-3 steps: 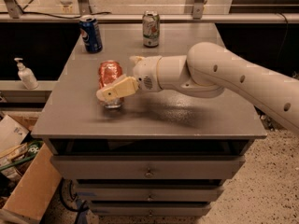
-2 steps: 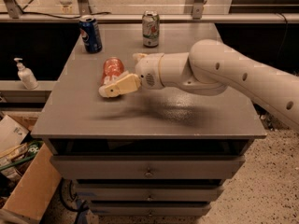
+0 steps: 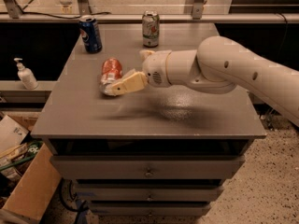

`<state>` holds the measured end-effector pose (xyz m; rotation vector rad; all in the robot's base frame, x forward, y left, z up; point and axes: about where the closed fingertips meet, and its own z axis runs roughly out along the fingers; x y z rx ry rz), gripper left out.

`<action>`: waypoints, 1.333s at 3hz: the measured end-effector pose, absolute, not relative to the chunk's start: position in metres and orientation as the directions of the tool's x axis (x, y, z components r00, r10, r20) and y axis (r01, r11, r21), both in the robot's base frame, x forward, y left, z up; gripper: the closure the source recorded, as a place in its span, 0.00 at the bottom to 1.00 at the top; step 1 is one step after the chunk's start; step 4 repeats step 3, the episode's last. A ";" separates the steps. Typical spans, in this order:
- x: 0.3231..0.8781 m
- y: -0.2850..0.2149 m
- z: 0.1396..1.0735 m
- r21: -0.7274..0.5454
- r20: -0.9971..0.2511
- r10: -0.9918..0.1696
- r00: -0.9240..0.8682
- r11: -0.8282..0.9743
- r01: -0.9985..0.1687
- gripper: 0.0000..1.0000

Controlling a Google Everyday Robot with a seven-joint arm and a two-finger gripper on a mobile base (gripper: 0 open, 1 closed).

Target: Knock coke can over

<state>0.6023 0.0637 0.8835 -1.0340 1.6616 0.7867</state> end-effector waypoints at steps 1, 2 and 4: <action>0.593 0.040 0.884 0.006 -0.949 -0.279 -0.146 0.449 -0.894 0.00; 0.578 0.003 0.885 -0.020 -0.943 -0.298 -0.145 0.486 -0.874 0.00; 0.578 0.003 0.885 -0.020 -0.943 -0.298 -0.144 0.486 -0.874 0.00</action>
Offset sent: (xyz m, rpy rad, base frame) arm -0.0382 -0.0993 0.0015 -0.0734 -0.0367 -0.1124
